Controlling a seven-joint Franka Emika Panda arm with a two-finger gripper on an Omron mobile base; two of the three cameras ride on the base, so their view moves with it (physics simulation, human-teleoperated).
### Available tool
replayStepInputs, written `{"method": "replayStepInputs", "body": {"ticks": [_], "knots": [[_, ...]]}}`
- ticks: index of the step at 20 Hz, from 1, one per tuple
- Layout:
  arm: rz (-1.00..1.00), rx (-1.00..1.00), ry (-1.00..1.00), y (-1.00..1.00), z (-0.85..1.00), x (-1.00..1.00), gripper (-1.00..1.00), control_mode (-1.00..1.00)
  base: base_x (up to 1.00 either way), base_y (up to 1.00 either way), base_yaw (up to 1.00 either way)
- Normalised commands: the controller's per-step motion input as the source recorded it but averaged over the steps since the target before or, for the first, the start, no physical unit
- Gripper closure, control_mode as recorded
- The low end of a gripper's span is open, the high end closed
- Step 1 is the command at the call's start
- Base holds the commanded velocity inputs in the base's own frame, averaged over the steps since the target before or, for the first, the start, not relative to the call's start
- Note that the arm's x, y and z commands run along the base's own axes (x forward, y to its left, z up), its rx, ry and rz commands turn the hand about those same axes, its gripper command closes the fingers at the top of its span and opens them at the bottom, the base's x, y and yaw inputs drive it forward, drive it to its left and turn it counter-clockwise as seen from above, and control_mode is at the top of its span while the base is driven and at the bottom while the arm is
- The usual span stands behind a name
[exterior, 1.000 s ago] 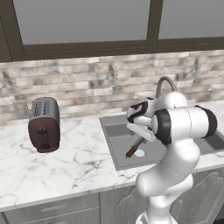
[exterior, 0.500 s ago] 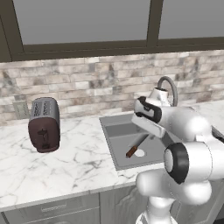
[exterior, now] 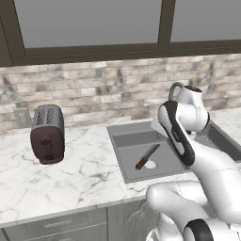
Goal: Move the cutting board and knife to the sink. Then move spray from the cabinet to the counter.
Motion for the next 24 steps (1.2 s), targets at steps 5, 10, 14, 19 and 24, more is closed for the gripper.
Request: {"method": "replayStepInputs", "body": {"ticks": [5,10,14,19,24], "knots": [[0.21,-0.15,-0.30,0.14,0.43,-0.59,-1.00,-1.00,0.00,0.00,0.00],[0.17,-0.21,-0.05,0.14,0.79,-0.41,-1.00,-1.00,0.00,0.00,0.00],[0.16,-0.26,-0.03,0.03,0.76,-0.32,-1.00,-1.00,0.00,0.00,0.00],[0.13,-0.22,-0.02,0.03,0.58,-0.08,-1.00,-1.00,0.00,0.00,0.00],[0.23,0.00,-0.11,0.00,0.02,-0.16,-1.00,-1.00,0.00,0.00,0.00]]}}
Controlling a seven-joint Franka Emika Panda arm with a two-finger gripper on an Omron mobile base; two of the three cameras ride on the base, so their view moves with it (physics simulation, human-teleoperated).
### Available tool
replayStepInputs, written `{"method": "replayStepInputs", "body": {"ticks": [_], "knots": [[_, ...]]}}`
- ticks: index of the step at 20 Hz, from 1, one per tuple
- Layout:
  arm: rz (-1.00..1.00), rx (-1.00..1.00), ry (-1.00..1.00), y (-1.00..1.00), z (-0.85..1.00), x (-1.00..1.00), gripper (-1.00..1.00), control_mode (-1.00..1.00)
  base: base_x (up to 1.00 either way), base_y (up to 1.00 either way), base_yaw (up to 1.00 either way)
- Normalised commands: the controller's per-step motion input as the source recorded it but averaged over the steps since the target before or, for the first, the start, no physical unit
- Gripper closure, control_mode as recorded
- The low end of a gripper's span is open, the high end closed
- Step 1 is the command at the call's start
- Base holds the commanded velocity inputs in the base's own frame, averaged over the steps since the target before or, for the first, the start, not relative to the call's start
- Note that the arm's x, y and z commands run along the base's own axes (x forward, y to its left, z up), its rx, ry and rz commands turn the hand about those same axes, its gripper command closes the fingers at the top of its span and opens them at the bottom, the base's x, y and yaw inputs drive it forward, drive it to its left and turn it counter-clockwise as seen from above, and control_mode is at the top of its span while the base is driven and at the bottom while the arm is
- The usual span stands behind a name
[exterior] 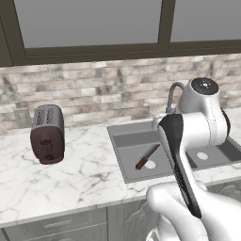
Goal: Move the cutting board and knife to the sink. Then move spray from the cabinet to the counter.
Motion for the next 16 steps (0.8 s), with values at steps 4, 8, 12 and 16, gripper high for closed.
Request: {"method": "replayStepInputs", "body": {"ticks": [4,8,12,16], "knots": [[0.18,0.10,-0.07,0.00,0.00,-0.04,-1.00,-1.00,0.00,0.00,0.00],[0.10,-0.04,-0.17,0.01,0.12,-0.17,-1.00,-1.00,0.00,0.00,0.00],[0.00,-0.06,-0.14,0.00,0.21,-0.29,-1.00,-1.00,0.00,0.00,0.00],[0.09,-0.05,-0.20,-0.03,0.37,-0.60,-1.00,-1.00,0.00,0.00,0.00]]}}
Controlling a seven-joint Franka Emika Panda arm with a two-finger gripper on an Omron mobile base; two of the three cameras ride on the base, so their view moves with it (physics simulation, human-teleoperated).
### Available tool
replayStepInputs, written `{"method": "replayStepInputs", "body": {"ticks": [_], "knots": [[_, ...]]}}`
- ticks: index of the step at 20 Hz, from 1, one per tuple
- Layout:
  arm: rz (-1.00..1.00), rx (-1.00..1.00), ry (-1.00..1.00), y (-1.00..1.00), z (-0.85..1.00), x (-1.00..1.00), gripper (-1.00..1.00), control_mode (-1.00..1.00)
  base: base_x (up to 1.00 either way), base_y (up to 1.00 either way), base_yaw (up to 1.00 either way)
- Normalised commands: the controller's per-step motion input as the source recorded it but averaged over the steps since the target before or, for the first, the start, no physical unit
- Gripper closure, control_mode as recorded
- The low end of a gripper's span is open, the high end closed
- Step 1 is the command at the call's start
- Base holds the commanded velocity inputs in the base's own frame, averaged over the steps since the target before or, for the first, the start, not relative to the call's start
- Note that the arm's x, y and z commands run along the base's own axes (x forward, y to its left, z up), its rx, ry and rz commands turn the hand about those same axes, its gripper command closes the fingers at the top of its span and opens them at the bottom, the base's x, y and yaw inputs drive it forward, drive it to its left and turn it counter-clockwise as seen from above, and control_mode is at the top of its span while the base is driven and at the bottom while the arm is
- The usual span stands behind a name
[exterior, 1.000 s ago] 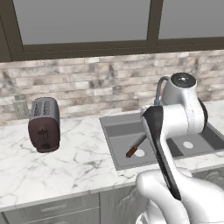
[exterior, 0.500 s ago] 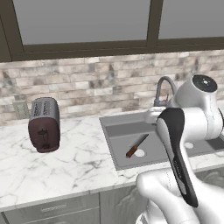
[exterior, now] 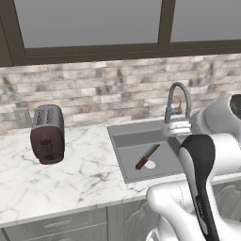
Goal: Move the cutting board and knife to the sink. Then move spray from the cabinet to the counter.
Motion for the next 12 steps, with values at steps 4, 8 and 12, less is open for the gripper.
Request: {"method": "replayStepInputs", "body": {"ticks": [4,8,12], "knots": [[0.00,0.00,0.00,0.00,0.00,0.00,-1.00,1.00,-0.97,-0.02,0.06],[0.00,0.00,0.00,0.00,0.00,0.00,-1.00,1.00,-1.00,0.00,0.04],[0.00,0.00,0.00,0.00,0.00,0.00,-1.00,1.00,-1.00,-0.01,0.07]]}}
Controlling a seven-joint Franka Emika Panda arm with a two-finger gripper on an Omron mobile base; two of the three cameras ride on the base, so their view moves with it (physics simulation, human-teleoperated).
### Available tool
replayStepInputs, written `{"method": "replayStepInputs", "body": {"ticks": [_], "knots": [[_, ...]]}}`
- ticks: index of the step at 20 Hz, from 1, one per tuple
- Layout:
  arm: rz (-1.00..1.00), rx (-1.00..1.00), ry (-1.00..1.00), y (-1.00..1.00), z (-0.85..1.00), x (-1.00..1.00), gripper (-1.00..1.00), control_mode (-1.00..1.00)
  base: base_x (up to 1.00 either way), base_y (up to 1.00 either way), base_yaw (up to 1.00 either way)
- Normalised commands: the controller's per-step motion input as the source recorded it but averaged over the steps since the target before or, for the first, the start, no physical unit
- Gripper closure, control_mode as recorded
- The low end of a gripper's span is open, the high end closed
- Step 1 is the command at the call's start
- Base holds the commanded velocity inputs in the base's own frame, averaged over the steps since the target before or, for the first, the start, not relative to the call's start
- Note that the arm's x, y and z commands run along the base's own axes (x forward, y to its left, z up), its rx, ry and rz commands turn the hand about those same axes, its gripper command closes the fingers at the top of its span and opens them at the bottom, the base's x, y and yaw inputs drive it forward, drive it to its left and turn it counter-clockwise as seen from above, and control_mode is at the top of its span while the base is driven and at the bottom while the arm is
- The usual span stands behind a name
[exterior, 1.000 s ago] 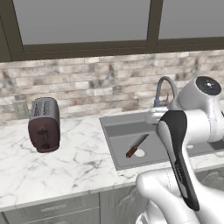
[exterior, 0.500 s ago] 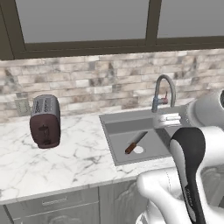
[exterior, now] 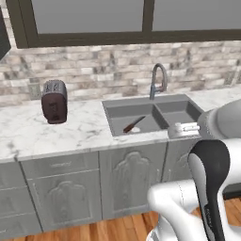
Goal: Move the cutting board and knife to the sink. Then move spray from the cabinet to the counter.
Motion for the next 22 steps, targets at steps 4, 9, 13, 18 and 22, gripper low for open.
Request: {"method": "replayStepInputs", "body": {"ticks": [4,9,13,18,22], "knots": [[0.00,0.00,0.00,0.00,0.00,0.00,-1.00,1.00,-1.00,0.20,0.07],[0.00,0.00,0.00,0.00,0.00,0.00,-1.00,1.00,-0.89,1.00,0.29],[0.00,0.00,0.00,0.00,0.00,0.00,-1.00,1.00,-0.08,0.95,0.74],[0.00,0.00,0.00,0.00,0.00,0.00,-1.00,1.00,0.00,0.70,0.87],[0.00,0.00,0.00,0.00,0.00,0.00,-1.00,1.00,0.00,0.83,0.80]]}}
